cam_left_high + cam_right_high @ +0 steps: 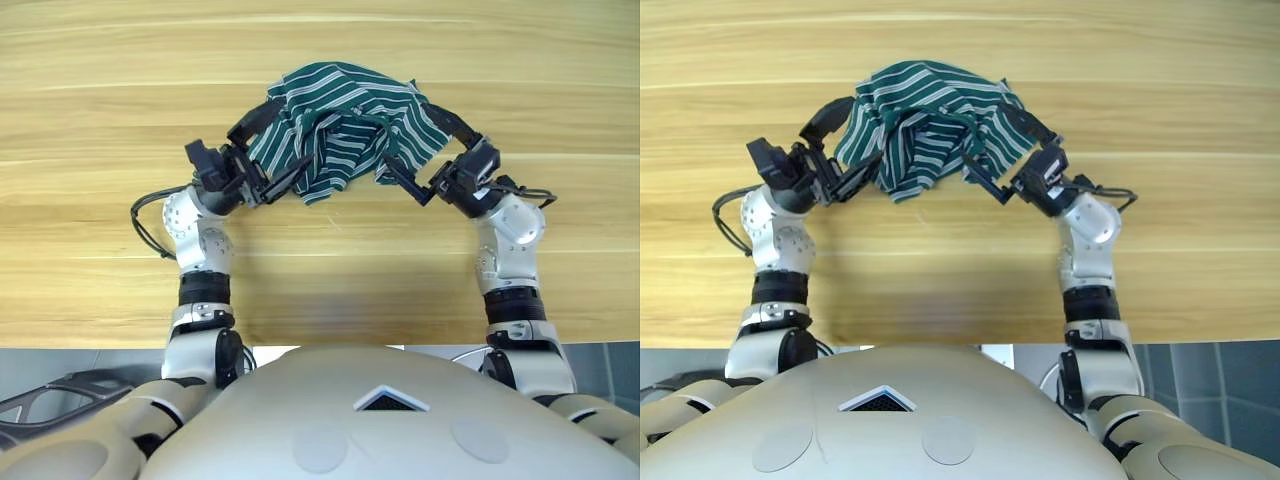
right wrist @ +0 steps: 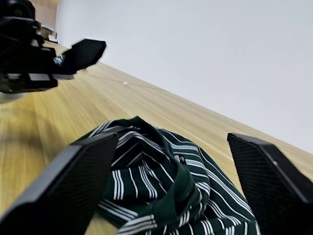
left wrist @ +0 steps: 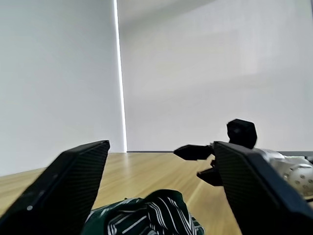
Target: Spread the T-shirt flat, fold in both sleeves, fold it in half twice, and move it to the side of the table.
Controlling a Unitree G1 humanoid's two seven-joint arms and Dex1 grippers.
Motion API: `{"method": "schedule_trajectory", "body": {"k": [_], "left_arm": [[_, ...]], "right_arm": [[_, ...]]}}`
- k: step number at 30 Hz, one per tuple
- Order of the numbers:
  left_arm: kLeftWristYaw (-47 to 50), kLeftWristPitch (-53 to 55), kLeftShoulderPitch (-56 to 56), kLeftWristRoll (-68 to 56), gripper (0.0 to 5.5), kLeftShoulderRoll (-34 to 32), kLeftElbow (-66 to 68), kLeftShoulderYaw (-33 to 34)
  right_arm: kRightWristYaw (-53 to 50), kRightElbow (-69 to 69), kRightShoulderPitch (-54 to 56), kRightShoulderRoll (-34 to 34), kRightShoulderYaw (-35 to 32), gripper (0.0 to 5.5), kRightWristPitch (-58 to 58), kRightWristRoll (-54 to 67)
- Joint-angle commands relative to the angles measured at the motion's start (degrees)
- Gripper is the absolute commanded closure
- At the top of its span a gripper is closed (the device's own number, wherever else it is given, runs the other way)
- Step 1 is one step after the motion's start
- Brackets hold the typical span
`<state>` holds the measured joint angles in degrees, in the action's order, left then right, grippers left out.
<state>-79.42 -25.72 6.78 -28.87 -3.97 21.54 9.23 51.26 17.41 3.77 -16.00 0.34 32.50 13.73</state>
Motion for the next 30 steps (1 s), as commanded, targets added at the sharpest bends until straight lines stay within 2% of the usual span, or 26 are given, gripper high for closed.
{"method": "schedule_trajectory", "body": {"k": [1, 7, 21, 30], "left_arm": [[1.13, -1.25, -3.78, 1.31, 1.57, -1.54, -3.19, -2.33], [2.82, 0.17, -6.67, 0.65, 1.57, -2.84, -4.73, -4.76], [8.48, 3.0, -13.06, 1.05, 1.57, -5.3, -12.58, -9.3], [13.09, 1.47, -12.41, 4.49, 1.57, -7.71, -11.32, -9.13]], "right_arm": [[1.14, -3.61, -2.67, -3.7, 0.86, 1.38, -1.5, -0.47], [1.34, -6.51, -6.26, -6.23, 1.44, 1.38, -1.81, -0.28], [-7.02, -13.93, -13.09, -7.28, 2.89, 1.38, -4.11, -6.53], [-9.59, -14.86, -11.15, -7.97, 4.06, 1.38, -3.93, -9.01]]}}
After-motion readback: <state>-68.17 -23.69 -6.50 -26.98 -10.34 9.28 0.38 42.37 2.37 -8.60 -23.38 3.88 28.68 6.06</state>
